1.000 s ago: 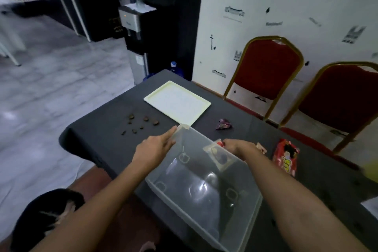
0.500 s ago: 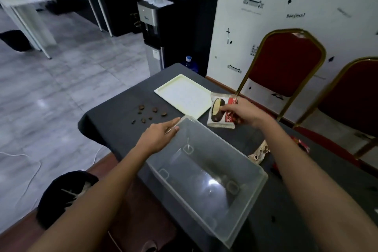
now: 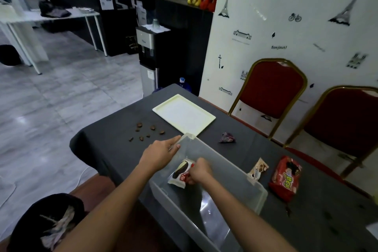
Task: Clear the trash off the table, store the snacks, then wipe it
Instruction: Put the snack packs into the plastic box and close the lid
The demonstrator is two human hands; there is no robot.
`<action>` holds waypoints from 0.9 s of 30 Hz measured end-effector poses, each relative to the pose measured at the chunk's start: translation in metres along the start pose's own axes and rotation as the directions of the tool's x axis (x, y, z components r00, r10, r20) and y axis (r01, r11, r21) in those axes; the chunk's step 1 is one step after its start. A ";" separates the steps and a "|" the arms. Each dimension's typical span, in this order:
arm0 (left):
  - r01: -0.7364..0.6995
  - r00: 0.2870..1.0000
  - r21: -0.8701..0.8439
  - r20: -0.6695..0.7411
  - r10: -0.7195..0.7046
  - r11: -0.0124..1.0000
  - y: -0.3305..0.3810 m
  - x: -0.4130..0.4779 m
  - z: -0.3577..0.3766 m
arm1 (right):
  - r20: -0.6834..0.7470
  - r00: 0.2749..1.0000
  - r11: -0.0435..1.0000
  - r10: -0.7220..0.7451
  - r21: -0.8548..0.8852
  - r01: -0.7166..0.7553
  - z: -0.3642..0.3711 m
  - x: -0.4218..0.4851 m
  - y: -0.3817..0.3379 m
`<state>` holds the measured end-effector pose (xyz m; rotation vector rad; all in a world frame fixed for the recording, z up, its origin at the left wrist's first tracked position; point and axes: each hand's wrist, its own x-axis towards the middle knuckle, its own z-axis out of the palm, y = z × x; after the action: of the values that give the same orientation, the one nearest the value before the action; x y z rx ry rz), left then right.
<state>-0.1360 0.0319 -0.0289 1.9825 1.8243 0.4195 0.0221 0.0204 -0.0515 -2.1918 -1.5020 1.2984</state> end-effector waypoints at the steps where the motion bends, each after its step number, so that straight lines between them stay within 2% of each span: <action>1: 0.004 1.000 -0.001 -0.003 -0.004 1.000 0.000 0.000 0.000 | 0.000 1.000 0.998 0.022 0.050 -0.022 0.003 0.001 0.001; 2: 0.006 1.000 -0.004 -0.004 -0.006 1.000 0.000 0.000 0.001 | 0.004 0.999 0.998 0.037 0.051 -0.037 0.004 0.000 0.003; 4: 0.005 1.000 -0.006 -0.004 -0.005 1.000 -0.001 0.001 0.001 | -0.019 1.000 0.992 0.017 -0.124 -0.020 0.005 -0.002 0.008; 6: 0.006 1.000 0.000 -0.006 -0.006 1.000 -0.002 0.002 0.002 | -0.075 0.993 0.947 -0.092 -0.315 0.064 0.006 -0.009 0.011; 8: 0.010 1.000 -0.001 -0.012 -0.010 1.000 -0.002 0.003 0.002 | -0.094 0.958 0.878 -0.271 -0.432 0.206 0.006 -0.019 0.011; 10: 0.017 1.000 -0.021 -0.018 -0.017 1.000 -0.002 0.004 0.002 | 0.020 0.901 0.691 -0.433 -0.634 0.346 0.009 -0.026 0.011; 11: 0.019 1.000 -0.028 -0.020 -0.020 0.999 -0.001 0.004 0.002 | 0.116 0.892 0.585 -0.437 -0.717 0.380 0.012 -0.030 0.012; 13: 0.027 0.999 -0.032 -0.022 -0.028 0.999 -0.001 0.004 0.002 | 0.229 0.912 0.402 -0.339 -0.841 0.361 0.015 -0.034 0.015; 15: 0.033 0.999 -0.028 -0.022 -0.033 0.999 -0.001 0.003 0.003 | 0.227 0.934 0.245 -0.277 -0.923 0.297 0.016 -0.035 0.017; 16: 0.035 0.999 -0.026 -0.023 -0.035 0.999 -0.001 0.003 0.003 | 0.211 0.938 0.230 -0.275 -0.933 0.277 0.016 -0.035 0.018; 17: 0.037 0.999 -0.024 -0.025 -0.038 0.999 -0.001 0.002 0.003 | 0.191 0.938 0.285 -0.289 -0.918 0.275 0.015 -0.035 0.018; 19: 0.039 0.999 -0.020 -0.024 -0.039 0.999 -0.001 0.002 0.002 | 0.148 0.917 0.471 -0.372 -0.821 0.324 0.014 -0.034 0.019; 20: 0.039 0.999 -0.019 -0.022 -0.040 0.999 -0.001 0.001 0.002 | 0.145 0.894 0.516 -0.423 -0.772 0.370 0.015 -0.032 0.021; 22: 0.040 0.999 -0.017 -0.023 -0.040 0.999 0.000 0.000 0.002 | 0.234 0.873 0.532 -0.428 -0.715 0.453 0.018 -0.028 0.027; 24: 0.036 0.999 -0.014 -0.027 -0.037 0.999 0.001 -0.001 0.002 | 0.389 0.870 0.515 -0.304 -0.700 0.494 0.024 -0.020 0.035; 25: 0.034 0.999 -0.012 -0.029 -0.034 0.999 0.001 -0.001 0.002 | 0.427 0.867 0.481 -0.258 -0.721 0.499 0.026 -0.015 0.039; 27: 0.034 0.999 -0.007 -0.038 -0.034 0.999 0.002 -0.002 0.001 | 0.428 0.866 0.406 -0.257 -0.766 0.499 0.025 -0.007 0.043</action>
<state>-0.1338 0.0295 -0.0288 1.9489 1.8752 0.4550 0.0314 -0.0137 -0.0876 -1.8445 -3.0736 0.6835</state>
